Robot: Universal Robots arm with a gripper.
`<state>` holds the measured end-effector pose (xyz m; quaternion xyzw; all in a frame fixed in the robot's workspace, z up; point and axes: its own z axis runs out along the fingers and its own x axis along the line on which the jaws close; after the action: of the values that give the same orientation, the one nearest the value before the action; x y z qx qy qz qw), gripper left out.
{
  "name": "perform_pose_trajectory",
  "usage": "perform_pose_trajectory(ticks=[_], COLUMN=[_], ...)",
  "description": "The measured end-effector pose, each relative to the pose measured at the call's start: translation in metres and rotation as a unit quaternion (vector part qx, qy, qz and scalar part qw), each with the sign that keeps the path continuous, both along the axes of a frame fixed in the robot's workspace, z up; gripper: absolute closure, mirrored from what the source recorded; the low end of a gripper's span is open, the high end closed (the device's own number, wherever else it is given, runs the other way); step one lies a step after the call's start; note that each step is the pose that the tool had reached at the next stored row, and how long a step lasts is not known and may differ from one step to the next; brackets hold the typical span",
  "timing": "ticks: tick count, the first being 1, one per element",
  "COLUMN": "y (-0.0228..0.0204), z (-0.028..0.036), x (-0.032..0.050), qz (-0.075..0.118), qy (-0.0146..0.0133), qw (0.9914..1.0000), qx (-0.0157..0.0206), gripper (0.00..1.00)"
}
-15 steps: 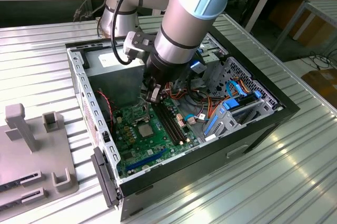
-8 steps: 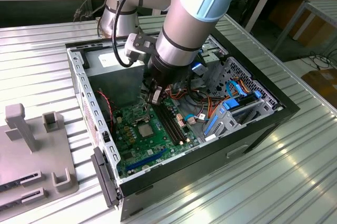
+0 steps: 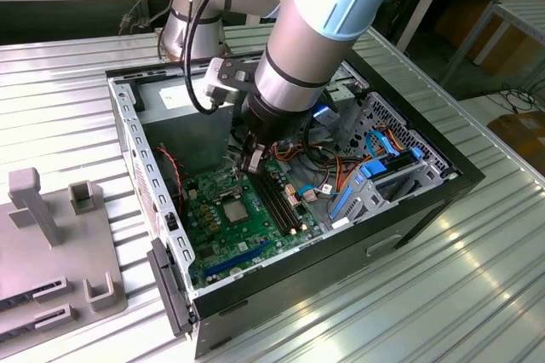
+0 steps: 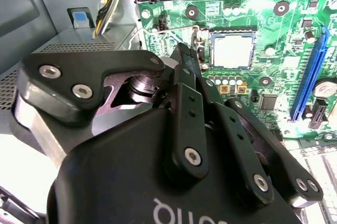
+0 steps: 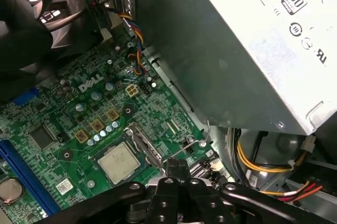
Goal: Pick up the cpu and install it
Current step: 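Close the cpu cover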
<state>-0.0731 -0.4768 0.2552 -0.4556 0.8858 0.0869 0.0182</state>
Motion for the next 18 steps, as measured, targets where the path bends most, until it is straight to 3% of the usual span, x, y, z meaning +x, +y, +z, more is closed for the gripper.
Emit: perform_pose_trajectory(ticks=[7, 8, 18], y=[-0.0078, -0.0113, -0.0144], z=[0.0000, 0.0000, 0.0000], x=[0.0000, -0.0001, 0.0000], qz=[0.001, 0.001, 0.001], qy=[0.0000, 0.0000, 0.0000], qw=[1.00000, 1.00000, 1.00000], qx=[0.0002, 0.0003, 0.0003], gripper=[0.89, 0.89, 0.89])
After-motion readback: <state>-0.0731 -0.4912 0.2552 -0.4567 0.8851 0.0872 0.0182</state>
